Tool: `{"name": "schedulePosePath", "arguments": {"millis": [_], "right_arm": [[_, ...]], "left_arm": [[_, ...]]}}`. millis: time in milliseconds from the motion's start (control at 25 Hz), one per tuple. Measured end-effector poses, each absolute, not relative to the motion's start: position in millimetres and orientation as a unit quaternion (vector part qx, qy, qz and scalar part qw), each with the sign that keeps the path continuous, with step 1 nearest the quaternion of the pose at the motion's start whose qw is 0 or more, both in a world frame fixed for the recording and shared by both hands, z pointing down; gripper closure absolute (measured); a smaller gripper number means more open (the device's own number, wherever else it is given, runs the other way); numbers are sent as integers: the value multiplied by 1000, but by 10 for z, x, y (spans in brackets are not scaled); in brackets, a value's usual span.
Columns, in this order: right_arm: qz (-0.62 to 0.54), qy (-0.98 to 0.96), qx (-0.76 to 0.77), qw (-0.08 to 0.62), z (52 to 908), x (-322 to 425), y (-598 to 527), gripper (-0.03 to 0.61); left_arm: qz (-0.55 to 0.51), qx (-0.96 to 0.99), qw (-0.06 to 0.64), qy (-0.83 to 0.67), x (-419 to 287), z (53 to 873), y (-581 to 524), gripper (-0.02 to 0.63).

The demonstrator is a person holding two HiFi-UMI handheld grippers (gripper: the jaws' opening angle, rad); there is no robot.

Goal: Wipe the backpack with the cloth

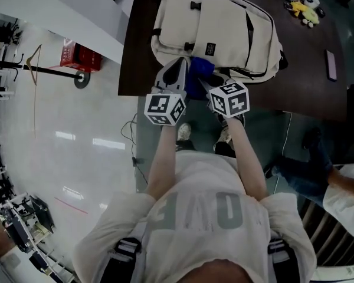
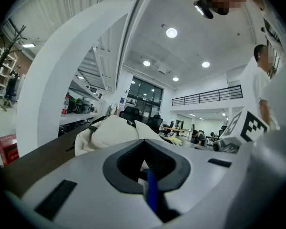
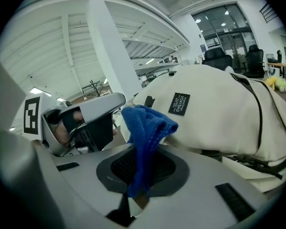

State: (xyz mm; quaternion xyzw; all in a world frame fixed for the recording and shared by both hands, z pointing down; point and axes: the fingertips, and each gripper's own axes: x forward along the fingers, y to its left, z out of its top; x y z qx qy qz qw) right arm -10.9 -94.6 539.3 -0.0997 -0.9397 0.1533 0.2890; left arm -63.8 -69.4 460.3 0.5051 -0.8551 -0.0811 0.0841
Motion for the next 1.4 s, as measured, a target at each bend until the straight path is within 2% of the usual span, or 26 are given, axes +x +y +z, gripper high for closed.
{"name": "schedulePosePath", "arguments": {"millis": [280, 800, 1400], "right_arm": [[126, -936, -45, 327, 5664, 267, -1578, 536], [137, -928, -13, 347, 5903, 898, -2399, 535], [121, -928, 20, 352, 5945, 1293, -3101, 535]], "left_arm": [[-78, 502, 87, -857, -444, 4679, -957, 609], [-64, 515, 96, -850, 55, 4798, -1570, 609], [-60, 502, 92, -858, 368, 4780, -1900, 609]]}}
